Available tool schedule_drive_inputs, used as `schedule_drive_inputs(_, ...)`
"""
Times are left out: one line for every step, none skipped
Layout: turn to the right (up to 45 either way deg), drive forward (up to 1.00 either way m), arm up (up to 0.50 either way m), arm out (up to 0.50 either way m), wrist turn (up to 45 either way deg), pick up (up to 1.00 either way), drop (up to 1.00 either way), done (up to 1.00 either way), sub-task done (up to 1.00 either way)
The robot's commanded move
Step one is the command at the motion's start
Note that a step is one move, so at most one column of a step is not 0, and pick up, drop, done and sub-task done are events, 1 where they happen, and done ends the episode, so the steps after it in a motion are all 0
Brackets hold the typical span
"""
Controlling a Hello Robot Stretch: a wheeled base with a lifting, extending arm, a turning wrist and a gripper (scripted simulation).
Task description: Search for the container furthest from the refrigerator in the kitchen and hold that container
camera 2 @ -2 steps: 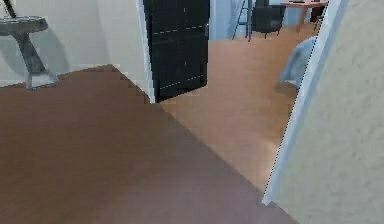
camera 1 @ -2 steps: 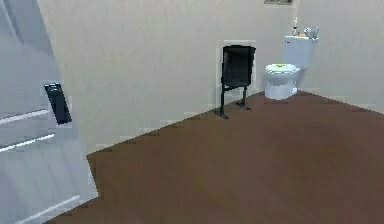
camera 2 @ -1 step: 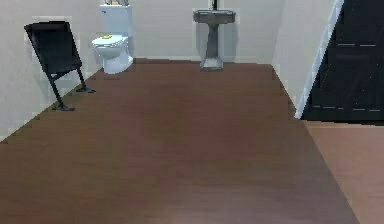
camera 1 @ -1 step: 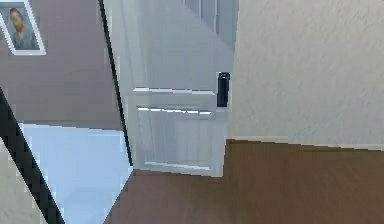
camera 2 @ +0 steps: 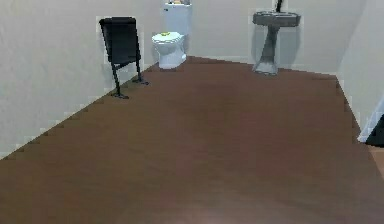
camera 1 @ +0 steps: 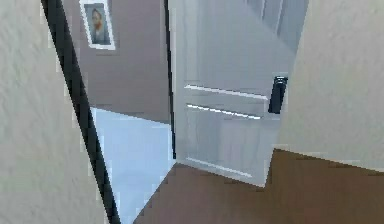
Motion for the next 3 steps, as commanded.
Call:
schedule_drive_inputs(0.0, 1.00, 0.00, 0.00, 0.0, 0.00, 0.00, 0.00, 0.00)
schedule_drive_inputs(-45.0, 0.00, 0.00, 0.00, 0.0, 0.00, 0.00, 0.00, 0.00)
schedule_drive_inputs(-15.0, 0.00, 0.00, 0.00, 0.0, 0.00, 0.00, 0.00, 0.00)
